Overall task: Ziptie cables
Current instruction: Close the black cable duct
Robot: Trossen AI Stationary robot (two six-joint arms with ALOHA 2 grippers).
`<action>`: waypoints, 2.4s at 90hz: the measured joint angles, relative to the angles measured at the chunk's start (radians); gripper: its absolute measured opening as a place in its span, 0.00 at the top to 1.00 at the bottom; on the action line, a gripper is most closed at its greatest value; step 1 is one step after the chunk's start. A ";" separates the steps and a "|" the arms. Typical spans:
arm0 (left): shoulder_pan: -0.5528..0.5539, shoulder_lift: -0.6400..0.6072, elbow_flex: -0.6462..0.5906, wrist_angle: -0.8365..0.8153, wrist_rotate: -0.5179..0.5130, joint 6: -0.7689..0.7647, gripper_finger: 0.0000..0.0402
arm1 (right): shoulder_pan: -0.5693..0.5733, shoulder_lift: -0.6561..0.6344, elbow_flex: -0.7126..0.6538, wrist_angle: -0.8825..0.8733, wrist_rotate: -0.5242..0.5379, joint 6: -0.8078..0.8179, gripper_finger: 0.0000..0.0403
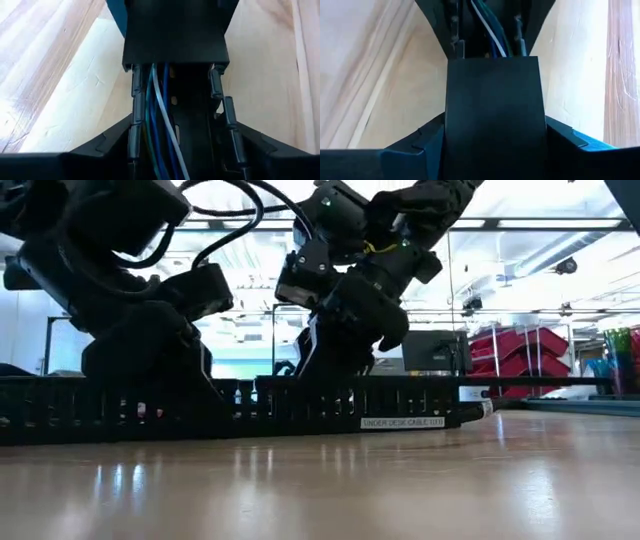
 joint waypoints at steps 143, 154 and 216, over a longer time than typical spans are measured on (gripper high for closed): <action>-0.013 -0.083 0.044 -0.186 0.146 -0.031 0.33 | -0.001 -0.025 0.086 -0.225 0.002 -0.043 0.23; -0.029 -0.077 0.041 -0.183 0.137 -0.055 0.37 | -0.001 -0.025 0.079 -0.210 -0.001 -0.036 0.26; -0.024 -0.045 0.036 -0.139 0.063 -0.024 0.43 | 0.010 0.005 0.066 -0.077 -0.059 -0.028 0.41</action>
